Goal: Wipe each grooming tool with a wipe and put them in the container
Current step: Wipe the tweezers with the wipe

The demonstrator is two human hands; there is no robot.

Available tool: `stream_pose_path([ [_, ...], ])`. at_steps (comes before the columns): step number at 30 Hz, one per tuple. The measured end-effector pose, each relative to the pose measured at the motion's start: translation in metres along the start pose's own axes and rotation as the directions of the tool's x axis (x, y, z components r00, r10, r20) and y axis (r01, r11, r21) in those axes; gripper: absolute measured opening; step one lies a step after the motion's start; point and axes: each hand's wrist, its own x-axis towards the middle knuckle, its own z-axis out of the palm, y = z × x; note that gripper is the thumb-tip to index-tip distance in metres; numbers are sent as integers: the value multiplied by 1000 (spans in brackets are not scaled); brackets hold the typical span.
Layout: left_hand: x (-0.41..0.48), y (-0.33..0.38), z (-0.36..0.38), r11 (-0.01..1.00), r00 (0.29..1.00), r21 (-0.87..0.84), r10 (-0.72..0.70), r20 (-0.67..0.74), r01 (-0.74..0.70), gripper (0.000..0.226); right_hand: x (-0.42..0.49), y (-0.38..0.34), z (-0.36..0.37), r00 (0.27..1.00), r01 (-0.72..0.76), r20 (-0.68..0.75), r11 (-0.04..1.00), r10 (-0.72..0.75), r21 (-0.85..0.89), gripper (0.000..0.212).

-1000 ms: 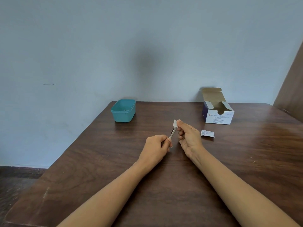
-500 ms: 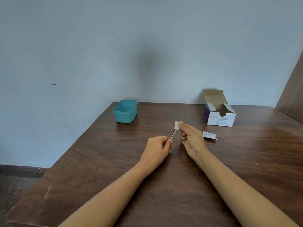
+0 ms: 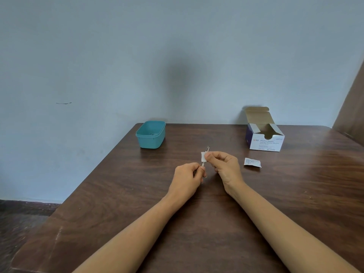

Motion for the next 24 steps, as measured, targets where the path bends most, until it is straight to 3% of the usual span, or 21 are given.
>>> stream_pose_path([
  [6, 1, 0, 1, 1000, 1000, -20, -9, -12, 9, 24, -2, -5, 0, 998, -57, -27, 998, 57, 10, 25],
  [13, 1, -1, 0, 1000, 1000, -6, 1, 8, -1, 24, -3, -7, 3, 995, -102, -21, 994, 101, -35, 7],
  [24, 1, 2, 4, 998, 997, 27, 53, 58, -55, 25, -3, -9, 6, 973, -119, -198, 992, 122, 30, 18],
])
